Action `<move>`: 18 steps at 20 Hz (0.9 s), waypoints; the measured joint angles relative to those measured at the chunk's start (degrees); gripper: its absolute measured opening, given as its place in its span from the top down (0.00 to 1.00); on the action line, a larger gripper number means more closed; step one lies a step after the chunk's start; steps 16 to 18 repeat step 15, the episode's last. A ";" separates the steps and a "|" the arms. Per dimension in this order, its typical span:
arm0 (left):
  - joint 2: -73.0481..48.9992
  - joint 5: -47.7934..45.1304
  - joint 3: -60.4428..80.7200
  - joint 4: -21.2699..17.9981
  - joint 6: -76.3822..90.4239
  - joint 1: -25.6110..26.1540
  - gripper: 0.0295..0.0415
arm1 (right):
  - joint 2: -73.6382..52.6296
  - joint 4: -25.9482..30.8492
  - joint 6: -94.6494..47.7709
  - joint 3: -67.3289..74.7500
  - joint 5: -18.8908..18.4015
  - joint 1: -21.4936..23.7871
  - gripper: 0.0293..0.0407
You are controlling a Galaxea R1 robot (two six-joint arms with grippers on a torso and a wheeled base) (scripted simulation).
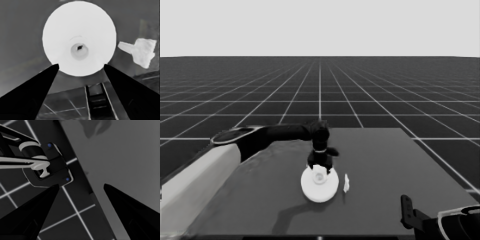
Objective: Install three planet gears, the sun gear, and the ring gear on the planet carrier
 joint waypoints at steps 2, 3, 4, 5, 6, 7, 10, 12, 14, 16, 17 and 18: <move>-0.10 0.79 1.01 -7.20 -12.39 -8.87 0.25 | 0.00 0.00 0.00 0.00 0.00 0.00 0.19; 0.07 0.98 0.53 -8.76 -14.62 -10.70 0.25 | 0.00 0.00 0.00 0.00 0.00 0.00 0.19; 0.20 1.12 0.14 -9.66 -15.85 -11.72 0.25 | 0.00 0.00 0.00 0.00 0.00 0.00 0.19; 0.30 1.22 -0.13 -10.19 -16.54 -12.28 0.25 | 0.00 0.00 0.00 0.00 0.00 0.00 0.19; 0.36 1.28 -0.30 -10.50 -16.94 -12.59 0.25 | 0.00 0.00 0.00 0.00 0.00 0.00 0.19; 0.40 1.32 -0.41 -10.68 -17.17 -12.77 0.25 | 0.00 0.00 0.00 0.00 0.00 0.00 0.19; -14.74 -19.40 24.71 -2.17 10.27 -14.77 0.05 | 16.14 21.87 27.68 -0.09 -25.55 21.26 0.14; -53.51 -39.63 54.09 6.18 56.65 -17.24 0.12 | 42.60 44.74 60.08 -25.09 -24.60 39.33 0.15; -67.46 -46.64 64.41 9.06 74.00 -18.12 0.23 | 48.58 47.49 64.20 -38.67 -23.53 40.20 0.18; -70.38 -48.17 66.67 9.69 77.78 -18.33 0.24 | 49.93 48.01 64.92 -41.87 -23.41 40.24 0.19; -70.38 -48.17 66.67 9.69 77.78 -18.33 0.24 | 49.93 48.01 64.92 -41.87 -23.41 40.24 0.19; -70.38 -48.17 66.67 9.69 77.78 -18.33 0.24 | 49.93 48.01 64.92 -41.87 -23.41 40.24 0.19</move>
